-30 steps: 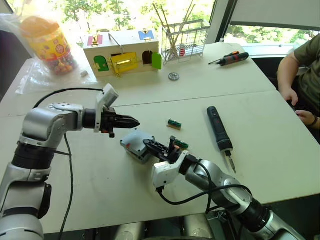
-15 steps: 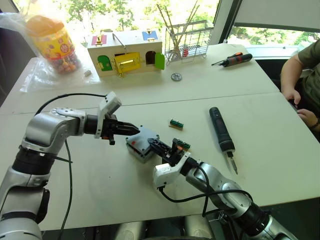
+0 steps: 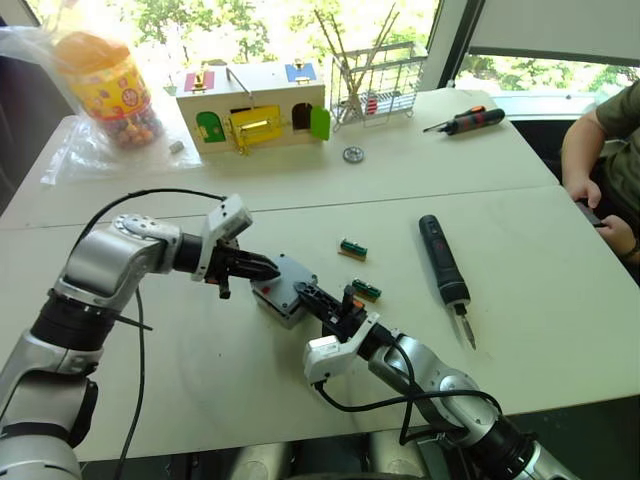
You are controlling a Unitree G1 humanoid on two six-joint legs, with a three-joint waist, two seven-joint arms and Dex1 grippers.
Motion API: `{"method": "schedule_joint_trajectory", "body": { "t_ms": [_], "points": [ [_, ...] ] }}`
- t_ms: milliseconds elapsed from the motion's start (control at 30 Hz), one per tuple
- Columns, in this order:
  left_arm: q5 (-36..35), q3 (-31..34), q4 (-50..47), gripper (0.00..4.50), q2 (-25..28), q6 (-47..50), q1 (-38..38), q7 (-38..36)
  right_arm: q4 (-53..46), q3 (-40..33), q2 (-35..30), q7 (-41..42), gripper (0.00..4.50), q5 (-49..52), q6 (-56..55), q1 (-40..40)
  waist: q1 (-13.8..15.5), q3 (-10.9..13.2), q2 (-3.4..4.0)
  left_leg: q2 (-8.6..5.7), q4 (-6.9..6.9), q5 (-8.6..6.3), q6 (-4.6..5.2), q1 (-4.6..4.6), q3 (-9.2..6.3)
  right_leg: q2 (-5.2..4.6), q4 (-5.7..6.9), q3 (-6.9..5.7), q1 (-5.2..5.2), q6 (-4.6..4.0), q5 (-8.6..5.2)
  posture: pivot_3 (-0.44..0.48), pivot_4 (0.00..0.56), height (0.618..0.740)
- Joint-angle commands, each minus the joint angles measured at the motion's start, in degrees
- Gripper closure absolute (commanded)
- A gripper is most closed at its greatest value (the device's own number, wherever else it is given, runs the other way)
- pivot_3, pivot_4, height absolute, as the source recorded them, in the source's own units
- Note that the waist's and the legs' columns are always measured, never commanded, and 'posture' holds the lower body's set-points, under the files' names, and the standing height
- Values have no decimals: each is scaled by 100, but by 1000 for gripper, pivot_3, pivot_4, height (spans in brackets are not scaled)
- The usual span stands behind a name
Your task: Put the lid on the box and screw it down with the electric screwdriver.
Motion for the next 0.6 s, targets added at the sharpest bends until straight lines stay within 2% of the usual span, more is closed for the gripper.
{"method": "schedule_joint_trajectory", "body": {
  "t_ms": [33,600],
  "points": [
    [231,-173,65,3788,-6,-133,172,-63,172,56,-107,110,4361,-31,-76,192,2,-6,0,0,0,0,0,2,-1,0,0,0,1,0,0,0,150,740],
    [208,60,125,3788,-217,-171,150,29,-213,-216,-87,-418,4361,-276,-165,274,27,-29,-1,-3,-1,0,1,7,-5,0,-3,3,8,0,0,0,150,740]
  ]
}}
